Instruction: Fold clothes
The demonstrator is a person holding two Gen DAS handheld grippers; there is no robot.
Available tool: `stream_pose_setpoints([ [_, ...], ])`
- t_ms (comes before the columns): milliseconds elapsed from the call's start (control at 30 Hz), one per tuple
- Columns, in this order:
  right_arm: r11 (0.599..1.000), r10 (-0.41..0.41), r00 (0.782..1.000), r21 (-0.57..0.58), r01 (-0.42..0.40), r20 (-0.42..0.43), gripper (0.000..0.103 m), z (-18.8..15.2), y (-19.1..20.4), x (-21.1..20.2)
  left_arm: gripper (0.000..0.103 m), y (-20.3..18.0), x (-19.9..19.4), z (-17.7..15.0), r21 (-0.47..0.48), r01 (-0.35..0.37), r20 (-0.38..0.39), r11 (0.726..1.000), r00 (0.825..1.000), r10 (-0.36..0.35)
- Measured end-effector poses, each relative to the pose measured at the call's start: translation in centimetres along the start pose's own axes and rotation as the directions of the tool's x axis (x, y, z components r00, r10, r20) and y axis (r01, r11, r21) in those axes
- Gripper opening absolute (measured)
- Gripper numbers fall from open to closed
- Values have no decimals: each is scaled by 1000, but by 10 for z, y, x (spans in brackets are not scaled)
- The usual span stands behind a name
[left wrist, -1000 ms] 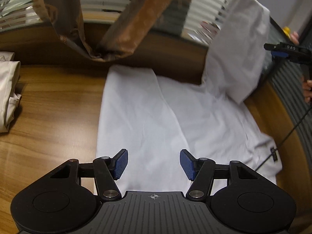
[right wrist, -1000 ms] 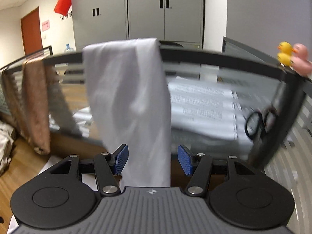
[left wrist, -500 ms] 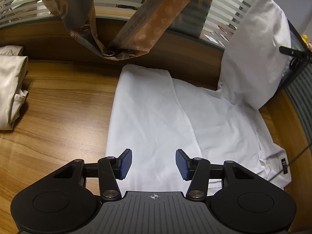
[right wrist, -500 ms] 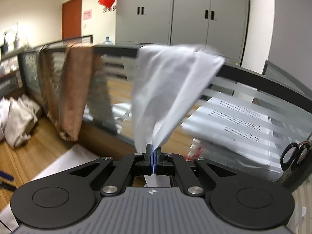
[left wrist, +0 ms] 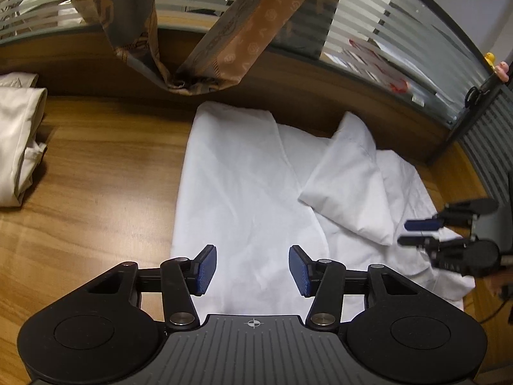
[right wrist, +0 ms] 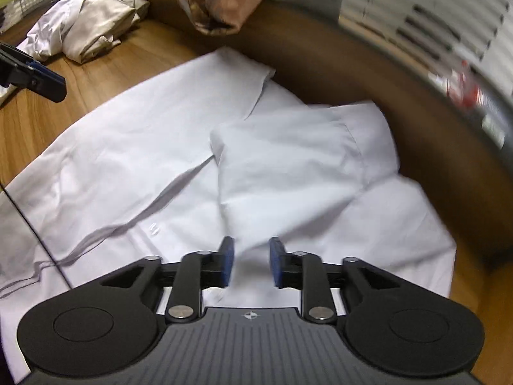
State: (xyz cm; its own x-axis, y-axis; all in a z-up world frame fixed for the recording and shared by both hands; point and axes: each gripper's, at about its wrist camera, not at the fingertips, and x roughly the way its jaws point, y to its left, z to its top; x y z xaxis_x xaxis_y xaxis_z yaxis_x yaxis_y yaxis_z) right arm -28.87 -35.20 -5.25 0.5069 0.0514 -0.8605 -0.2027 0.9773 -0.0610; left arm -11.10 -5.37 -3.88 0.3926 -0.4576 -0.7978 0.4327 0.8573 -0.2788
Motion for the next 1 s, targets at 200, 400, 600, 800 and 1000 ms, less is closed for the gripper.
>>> stream_pose_setpoints([
  [200,964,11,995,263,-36,96,59,11,-35,-11,60,-4,4,2,-15,16,-13,1000,1000,-16],
  [400,805,-10,984,586,-97,177,59,29,-105,14,65,-7,8,5,-44,34,-15,998,999,-35],
  [600,676,19,983,722,-147,182,59,38,-145,78,66,-6,11,8,-71,28,-18,997,999,-30],
  [800,717,-14,979,685,-133,205,3,49,-138,90,68,-4,11,9,-86,15,-5,996,1000,-16],
  [1000,853,-88,962,519,-63,260,1,69,-99,73,68,4,7,10,-129,8,11,992,1000,-7],
])
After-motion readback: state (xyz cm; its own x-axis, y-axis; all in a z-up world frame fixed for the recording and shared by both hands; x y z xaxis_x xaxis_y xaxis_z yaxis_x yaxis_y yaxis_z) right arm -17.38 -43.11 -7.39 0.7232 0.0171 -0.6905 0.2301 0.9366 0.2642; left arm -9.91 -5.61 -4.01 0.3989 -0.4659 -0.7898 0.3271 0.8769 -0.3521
